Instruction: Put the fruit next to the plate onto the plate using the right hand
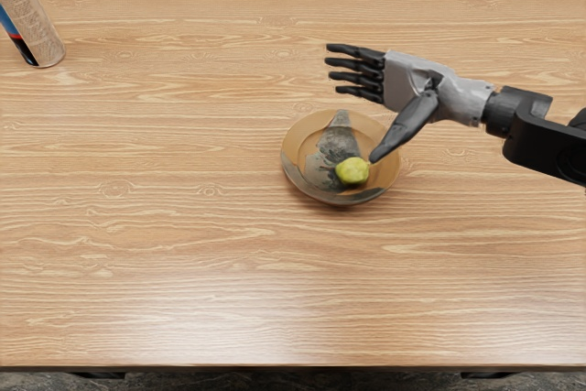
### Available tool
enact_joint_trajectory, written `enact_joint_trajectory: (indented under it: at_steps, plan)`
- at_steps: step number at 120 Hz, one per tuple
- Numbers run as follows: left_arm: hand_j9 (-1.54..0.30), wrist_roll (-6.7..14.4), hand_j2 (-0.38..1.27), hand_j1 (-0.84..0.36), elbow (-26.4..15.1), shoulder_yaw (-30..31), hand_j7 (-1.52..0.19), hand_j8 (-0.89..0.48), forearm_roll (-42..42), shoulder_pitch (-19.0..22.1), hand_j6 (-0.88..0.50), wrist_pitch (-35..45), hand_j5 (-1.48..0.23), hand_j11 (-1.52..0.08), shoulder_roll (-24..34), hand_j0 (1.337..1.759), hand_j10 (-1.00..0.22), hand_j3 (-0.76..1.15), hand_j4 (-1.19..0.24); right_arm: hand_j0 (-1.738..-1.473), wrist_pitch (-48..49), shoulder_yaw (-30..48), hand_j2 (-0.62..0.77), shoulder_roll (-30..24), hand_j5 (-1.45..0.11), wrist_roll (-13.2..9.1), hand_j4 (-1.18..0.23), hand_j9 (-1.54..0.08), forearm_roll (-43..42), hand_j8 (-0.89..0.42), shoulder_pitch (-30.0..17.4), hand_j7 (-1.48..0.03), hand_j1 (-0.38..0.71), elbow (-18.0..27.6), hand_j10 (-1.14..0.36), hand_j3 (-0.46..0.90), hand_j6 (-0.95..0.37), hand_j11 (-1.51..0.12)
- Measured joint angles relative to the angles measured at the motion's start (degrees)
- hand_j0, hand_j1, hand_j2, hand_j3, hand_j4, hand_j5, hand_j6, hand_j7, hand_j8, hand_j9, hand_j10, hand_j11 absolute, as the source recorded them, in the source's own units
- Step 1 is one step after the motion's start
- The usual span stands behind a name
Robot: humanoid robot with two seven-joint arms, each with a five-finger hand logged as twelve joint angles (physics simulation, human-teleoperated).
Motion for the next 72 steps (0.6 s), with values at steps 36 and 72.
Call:
enact_joint_trajectory:
  at_steps: [36,72]
  plan:
    - [0.0,0.0,0.0,0.35,0.1,-0.3,0.0,0.0,-0.2,-0.6,0.0,0.0,0.0,0.0,0.0,1.658,0.0,0.0,0.0,-1.658,0.2,5.3,0.0,-14.5,-0.01,0.9,0.0,-0.01,7.9,0.0,-10.1,-0.01,-0.35,-1.5,0.0,0.0,0.0,-0.01]
    - [0.0,0.0,0.0,0.35,0.1,-0.3,0.0,0.0,-0.2,-0.7,0.0,0.0,0.0,0.0,0.0,1.658,0.0,0.0,0.0,-1.658,0.2,5.5,0.0,-21.1,0.0,2.4,0.0,0.0,9.3,0.0,-12.7,0.0,-0.35,-3.5,0.0,0.0,0.0,0.0]
